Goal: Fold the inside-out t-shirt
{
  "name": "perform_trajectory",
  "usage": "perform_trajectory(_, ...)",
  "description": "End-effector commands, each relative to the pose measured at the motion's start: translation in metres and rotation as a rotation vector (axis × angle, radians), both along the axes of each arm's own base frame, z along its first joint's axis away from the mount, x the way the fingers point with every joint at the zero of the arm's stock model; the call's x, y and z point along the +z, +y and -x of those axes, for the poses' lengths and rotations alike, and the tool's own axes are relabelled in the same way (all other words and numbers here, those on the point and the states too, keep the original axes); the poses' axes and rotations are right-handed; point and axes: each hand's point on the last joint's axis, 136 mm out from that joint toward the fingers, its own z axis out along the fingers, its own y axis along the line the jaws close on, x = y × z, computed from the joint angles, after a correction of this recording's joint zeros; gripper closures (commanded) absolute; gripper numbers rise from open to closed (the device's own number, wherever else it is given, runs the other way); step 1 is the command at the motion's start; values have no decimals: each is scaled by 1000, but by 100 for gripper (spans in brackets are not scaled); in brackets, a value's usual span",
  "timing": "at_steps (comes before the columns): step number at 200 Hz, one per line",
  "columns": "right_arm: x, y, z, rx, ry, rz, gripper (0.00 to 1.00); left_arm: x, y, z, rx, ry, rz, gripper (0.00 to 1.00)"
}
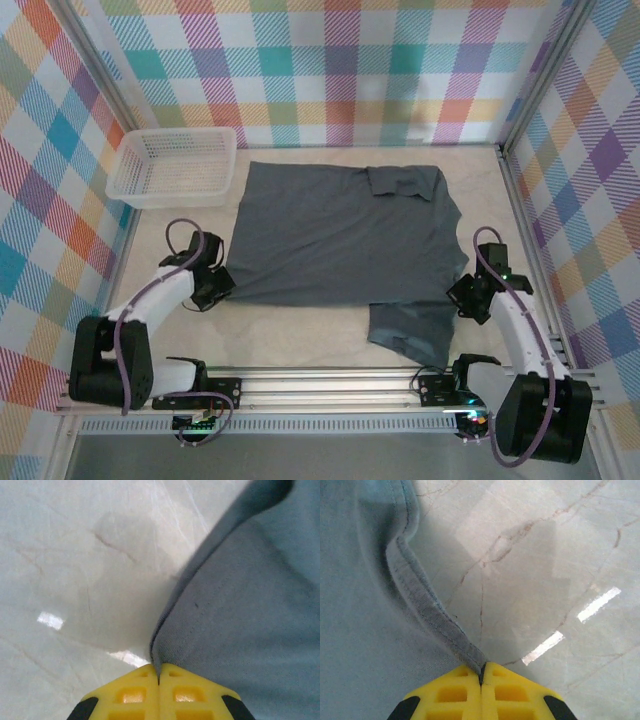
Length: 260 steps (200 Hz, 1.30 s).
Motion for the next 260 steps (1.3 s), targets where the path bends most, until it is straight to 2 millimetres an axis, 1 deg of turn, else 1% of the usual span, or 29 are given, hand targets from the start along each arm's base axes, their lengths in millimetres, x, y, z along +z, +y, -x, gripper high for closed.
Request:
perform_trajectory(1, -3, 1, 19, -52, 50, -20, 100, -2, -3, 21, 2, 58, 41, 100)
perform_trajectory(17, 11, 4, 8, -27, -5, -30, 100, 7, -8, 13, -23, 39, 58, 100)
perform_trajectory(28, 25, 7, -6, 6, -50, -44, 100, 19, -12, 1, -40, 16, 71, 100)
perform_trajectory(42, 41, 9, -25, 43, -86, -53, 100, 38, -12, -20, -47, -31, 63, 100)
perform_trajectory(56, 56, 5, -45, 62, -108, -32, 100, 54, -8, -41, -39, -74, 28, 100)
perform_trajectory(65, 61, 1, -56, 65, -115, -14, 100, 61, -5, -54, -34, -90, 9, 100)
perform_trajectory(83, 70, -3, -80, 72, -141, -1, 100, 69, -7, -78, -56, -103, 3, 100)
perform_trajectory(116, 68, -8, -111, 64, -155, 1, 100, 69, -6, -109, -61, -109, -22, 100)
perform_trajectory(136, 66, -9, -126, 73, -152, 2, 100, 70, 0, -122, -46, -119, -47, 100)
perform_trajectory(161, 65, -12, -139, 82, -146, 11, 100, 64, 6, -137, -28, -113, -42, 100)
perform_trajectory(185, 62, -17, -148, 73, -134, 18, 100, 63, -1, -154, -60, -130, -17, 100)
perform_trajectory(198, 63, -19, -155, 75, -144, 18, 100, 62, -2, -162, -65, -134, -18, 100)
perform_trajectory(211, 61, -19, -162, 85, -142, 14, 100, 57, -1, -168, -68, -122, -24, 100)
perform_trajectory(229, 53, -19, -169, 91, -117, 6, 100, 44, -3, -174, -78, -89, -18, 100)
perform_trajectory(260, 29, -21, -178, 88, -77, -8, 99, 21, -10, -188, -107, -64, 3, 100)
